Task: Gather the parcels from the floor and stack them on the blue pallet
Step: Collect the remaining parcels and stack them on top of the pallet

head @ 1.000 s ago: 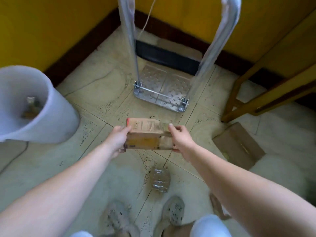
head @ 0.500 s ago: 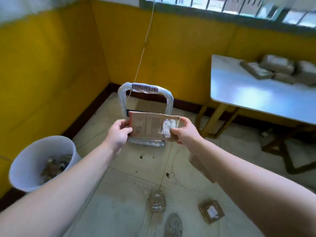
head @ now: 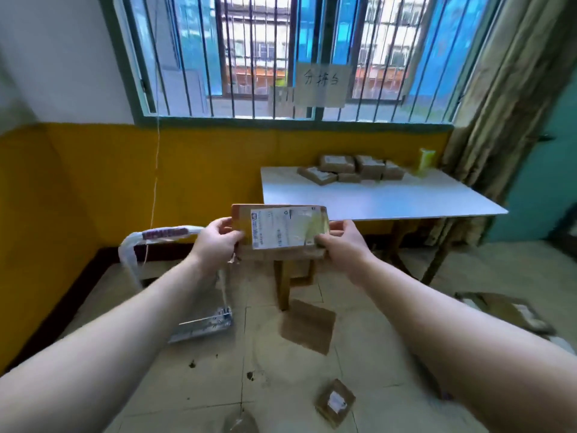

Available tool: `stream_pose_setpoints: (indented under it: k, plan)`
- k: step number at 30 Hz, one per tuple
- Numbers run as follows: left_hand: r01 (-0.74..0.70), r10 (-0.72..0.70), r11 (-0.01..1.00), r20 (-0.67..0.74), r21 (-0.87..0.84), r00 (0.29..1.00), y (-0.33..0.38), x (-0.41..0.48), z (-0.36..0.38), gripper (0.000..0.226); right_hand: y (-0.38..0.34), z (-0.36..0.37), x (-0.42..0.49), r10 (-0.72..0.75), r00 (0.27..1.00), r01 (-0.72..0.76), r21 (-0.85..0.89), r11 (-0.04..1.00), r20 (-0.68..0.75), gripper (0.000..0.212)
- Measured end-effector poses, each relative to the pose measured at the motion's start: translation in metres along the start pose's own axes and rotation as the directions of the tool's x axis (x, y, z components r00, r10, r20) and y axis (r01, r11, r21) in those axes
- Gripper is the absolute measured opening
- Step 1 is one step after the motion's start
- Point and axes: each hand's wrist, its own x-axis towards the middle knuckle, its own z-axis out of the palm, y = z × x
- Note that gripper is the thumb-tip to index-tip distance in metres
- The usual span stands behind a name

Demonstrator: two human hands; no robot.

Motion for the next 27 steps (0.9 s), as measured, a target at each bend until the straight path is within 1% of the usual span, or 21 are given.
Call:
stream_pose_setpoints:
  k: [2, 5, 7, 8, 9, 12, 14, 16, 18, 20, 22, 23, 25, 27]
  plan:
    - [-0.027, 0.027, 1.0, 0.052, -0.008, 0.998, 0.014, -0.009, 0.034, 0.038, 0.001, -0.04, -0.015, -0.037, 0.999, 0.038, 0.025, 0.999, -0.018, 0.044]
    - [-0.07, 0.074, 0.997, 0.139, -0.036, 0.988, 0.038, -0.028, 0.103, 0.031, 0.007, -0.11, -0.04, -0.067, 0.994, 0.067, 0.004, 0.998, -0.086, 0.071]
    - [-0.076, 0.084, 0.996, 0.218, -0.045, 0.972, 0.049, -0.046, 0.158, 0.026, 0.016, -0.165, -0.06, -0.072, 0.99, 0.073, 0.002, 0.997, -0.125, 0.08]
    - [-0.065, 0.072, 0.997, 0.253, -0.036, 0.965, 0.052, -0.057, 0.187, 0.025, 0.022, -0.193, -0.071, -0.07, 0.987, 0.071, -0.002, 0.998, -0.143, 0.078]
    - [-0.053, 0.058, 0.998, 0.281, -0.024, 0.958, 0.056, -0.069, 0.216, 0.025, 0.028, -0.223, -0.082, -0.065, 0.984, 0.065, -0.004, 0.998, -0.165, 0.07]
    - [-0.034, 0.037, 0.999, 0.335, -0.016, 0.942, 0.067, -0.101, 0.304, 0.025, 0.047, -0.306, -0.111, -0.056, 0.972, 0.065, 0.032, 0.997, -0.228, 0.041]
    - [-0.025, 0.032, 0.999, 0.39, -0.022, 0.92, 0.07, -0.122, 0.363, 0.028, 0.066, -0.357, -0.131, -0.069, 0.951, 0.073, 0.001, 0.997, -0.301, 0.029]
    - [-0.041, 0.03, 0.999, 0.454, 0.013, 0.89, 0.066, -0.143, 0.416, 0.035, 0.088, -0.403, -0.152, -0.072, 0.919, 0.067, -0.025, 0.997, -0.387, 0.019]
    - [-0.061, 0.032, 0.997, 0.493, 0.043, 0.869, 0.061, -0.162, 0.463, 0.04, 0.107, -0.441, -0.168, -0.065, 0.884, 0.049, -0.046, 0.998, -0.462, 0.018]
    - [-0.07, 0.029, 0.996, 0.518, 0.059, 0.855, 0.062, -0.173, 0.503, 0.047, 0.118, -0.472, -0.175, -0.038, 0.845, 0.029, -0.027, 0.999, -0.533, 0.02]
    - [-0.052, 0.005, 0.996, 0.563, 0.067, 0.827, 0.061, -0.176, 0.539, 0.063, 0.131, -0.494, -0.174, -0.01, 0.81, 0.013, 0.0, 1.0, -0.587, 0.02]
    - [-0.021, -0.027, 0.997, 0.582, 0.076, 0.813, 0.059, -0.176, 0.554, 0.072, 0.139, -0.503, -0.173, 0.004, 0.795, -0.008, -0.003, 1.0, -0.606, 0.019]
    - [0.085, -0.114, 0.993, 0.592, 0.076, 0.798, 0.051, -0.174, 0.582, 0.089, 0.158, -0.516, -0.168, 0.033, 0.769, -0.056, -0.016, 0.998, -0.639, 0.017]
    - [0.182, -0.176, 0.982, 0.589, 0.05, 0.789, 0.045, -0.165, 0.61, 0.099, 0.17, -0.532, -0.159, 0.069, 0.752, -0.085, 0.007, 0.996, -0.656, 0.018]
